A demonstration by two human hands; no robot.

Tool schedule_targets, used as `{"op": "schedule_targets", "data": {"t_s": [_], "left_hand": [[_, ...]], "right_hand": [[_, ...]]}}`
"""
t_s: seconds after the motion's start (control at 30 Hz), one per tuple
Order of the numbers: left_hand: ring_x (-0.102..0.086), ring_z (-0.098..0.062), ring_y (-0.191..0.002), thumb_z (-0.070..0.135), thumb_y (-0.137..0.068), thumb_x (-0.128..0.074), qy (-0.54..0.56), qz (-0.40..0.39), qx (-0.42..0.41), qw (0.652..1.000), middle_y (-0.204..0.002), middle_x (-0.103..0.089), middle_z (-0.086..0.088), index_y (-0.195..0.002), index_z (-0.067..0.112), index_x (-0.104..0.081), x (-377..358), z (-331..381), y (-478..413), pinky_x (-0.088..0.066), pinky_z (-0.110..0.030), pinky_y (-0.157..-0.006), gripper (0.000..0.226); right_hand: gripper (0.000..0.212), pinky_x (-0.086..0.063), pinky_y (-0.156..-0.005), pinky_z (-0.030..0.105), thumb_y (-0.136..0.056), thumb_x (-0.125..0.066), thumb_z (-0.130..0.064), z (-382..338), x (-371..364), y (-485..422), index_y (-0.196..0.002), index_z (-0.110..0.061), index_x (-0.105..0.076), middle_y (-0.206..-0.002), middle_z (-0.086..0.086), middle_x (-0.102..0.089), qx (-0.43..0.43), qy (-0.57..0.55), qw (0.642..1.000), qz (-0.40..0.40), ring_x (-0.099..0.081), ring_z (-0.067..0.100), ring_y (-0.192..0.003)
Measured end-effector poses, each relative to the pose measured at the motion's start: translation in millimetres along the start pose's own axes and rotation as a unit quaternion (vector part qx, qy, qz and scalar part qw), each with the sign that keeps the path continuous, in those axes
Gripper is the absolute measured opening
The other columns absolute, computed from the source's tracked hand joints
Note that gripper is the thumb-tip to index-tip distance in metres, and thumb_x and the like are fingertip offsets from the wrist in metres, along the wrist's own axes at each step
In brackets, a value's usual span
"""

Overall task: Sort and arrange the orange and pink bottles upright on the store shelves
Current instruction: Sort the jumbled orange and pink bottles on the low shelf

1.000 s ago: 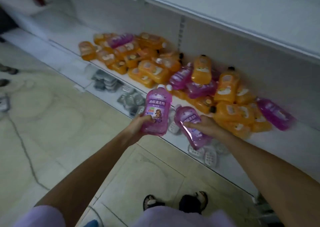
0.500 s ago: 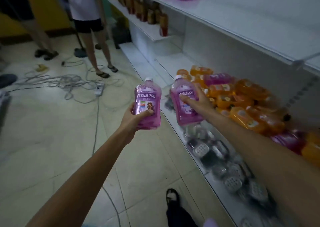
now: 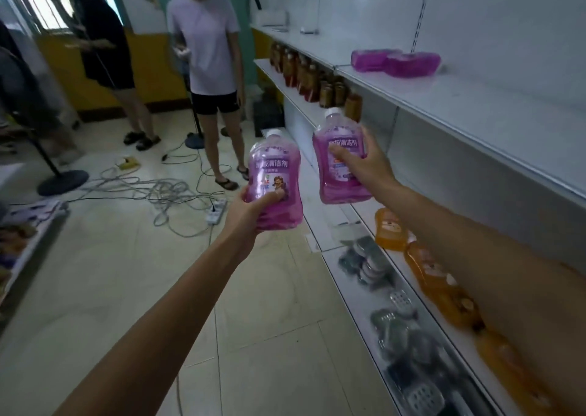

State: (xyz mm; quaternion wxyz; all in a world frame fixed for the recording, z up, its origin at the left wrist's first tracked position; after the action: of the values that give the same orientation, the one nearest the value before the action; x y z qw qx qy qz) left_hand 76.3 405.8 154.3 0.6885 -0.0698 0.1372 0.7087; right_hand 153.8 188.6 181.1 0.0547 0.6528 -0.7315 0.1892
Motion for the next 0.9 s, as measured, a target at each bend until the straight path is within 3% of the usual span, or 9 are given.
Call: {"op": "schedule_targets", "data": {"t_s": [0.23, 0.37, 0.43, 0.47, 0.53, 0.6, 0.8, 0.9], "left_hand": [[-0.066, -0.03, -0.093, 0.015, -0.056, -0.08, 0.008, -0.023, -0.006, 1.0, -0.114, -0.063, -0.016, -0.128, 0.004, -0.046, 2, 31, -104, -0.057, -0.039, -0.077, 0.08], [-0.065, -0.031, -0.097, 0.014, -0.056, -0.079, -0.026, -0.073, -0.012, 0.997, -0.117, -0.061, -0.015, -0.13, 0.006, -0.045, -1, 56, -177, -0.055, -0.037, -0.076, 0.082], [-0.066, -0.029, -0.095, 0.016, -0.059, -0.077, -0.032, -0.104, -0.005, 0.994, -0.116, -0.062, -0.014, -0.13, 0.006, -0.045, -6, 70, -209, -0.056, -0.035, -0.072, 0.078], [-0.067, -0.025, -0.09, 0.016, -0.061, -0.076, -0.033, -0.118, -0.001, 0.992, -0.112, -0.064, -0.013, -0.127, 0.006, -0.048, -9, 77, -224, -0.057, -0.032, -0.069, 0.072], [-0.069, -0.02, -0.082, 0.013, -0.068, -0.072, -0.043, -0.148, -0.001, 0.988, -0.102, -0.067, -0.008, -0.117, 0.009, -0.053, -18, 90, -253, -0.057, -0.028, -0.067, 0.053], [-0.069, -0.018, -0.08, 0.013, -0.068, -0.071, -0.054, -0.182, -0.015, 0.982, -0.099, -0.067, -0.006, -0.112, 0.012, -0.054, -33, 102, -280, -0.058, -0.028, -0.068, 0.048], [-0.067, -0.027, -0.085, 0.014, -0.06, -0.078, -0.092, -0.236, -0.045, 0.966, -0.11, -0.065, -0.015, -0.121, 0.003, -0.052, -106, 112, -333, -0.058, -0.038, -0.071, 0.067], [-0.067, -0.025, -0.086, 0.007, -0.067, -0.078, -0.118, -0.271, -0.069, 0.953, -0.108, -0.066, -0.013, -0.118, 0.005, -0.054, -152, 111, -357, -0.058, -0.035, -0.07, 0.055]], "right_hand": [[0.082, -0.057, -0.08, 0.035, -0.078, -0.07, -0.048, -2, -21, -89, -0.145, -0.028, -0.028, -0.127, 0.002, -0.056, 0.017, 0.005, 1.0, 0.012, -0.064, 0.021, -0.103], [0.078, -0.049, -0.06, 0.01, -0.083, -0.068, -0.042, -11, -20, -142, -0.147, -0.028, -0.026, -0.128, -0.001, -0.054, 0.02, 0.027, 0.998, 0.051, -0.062, 0.017, -0.102], [0.08, -0.044, -0.055, 0.003, -0.085, -0.066, -0.041, -23, -17, -164, -0.149, -0.027, -0.02, -0.136, 0.001, -0.048, 0.009, 0.041, 0.996, 0.082, -0.057, 0.019, -0.11], [0.081, -0.047, -0.06, 0.007, -0.084, -0.065, -0.045, -27, -13, -175, -0.149, -0.028, -0.019, -0.139, 0.002, -0.047, 0.006, 0.055, 0.994, 0.099, -0.056, 0.022, -0.115], [0.086, -0.053, -0.084, 0.029, -0.079, -0.066, -0.056, -37, -2, -193, -0.148, -0.033, -0.021, -0.141, 0.004, -0.047, 0.0, 0.094, 0.986, 0.141, -0.053, 0.027, -0.121], [0.087, -0.047, -0.098, 0.039, -0.077, -0.065, -0.059, -43, 12, -205, -0.148, -0.034, -0.021, -0.142, 0.005, -0.047, -0.013, 0.112, 0.977, 0.181, -0.051, 0.028, -0.123], [0.08, -0.045, -0.082, 0.028, -0.078, -0.064, -0.058, -38, 71, -222, -0.144, -0.032, -0.027, -0.127, -0.002, -0.053, -0.039, 0.163, 0.947, 0.274, -0.055, 0.021, -0.107], [0.072, -0.042, -0.076, 0.026, -0.082, -0.064, -0.053, -30, 105, -227, -0.14, -0.029, -0.03, -0.114, -0.003, -0.053, -0.063, 0.15, 0.924, 0.346, -0.054, 0.019, -0.093]]}}
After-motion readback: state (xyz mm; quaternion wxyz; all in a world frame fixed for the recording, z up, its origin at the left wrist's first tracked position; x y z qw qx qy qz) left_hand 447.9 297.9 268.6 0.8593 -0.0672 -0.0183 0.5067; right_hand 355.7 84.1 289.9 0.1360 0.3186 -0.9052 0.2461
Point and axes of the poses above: each hand's wrist, its own y-axis away from the middle knuckle, its own x-axis out of the back of the hand, z = x × y, the point moved 1 cm from there along -y, towards the middle knuckle
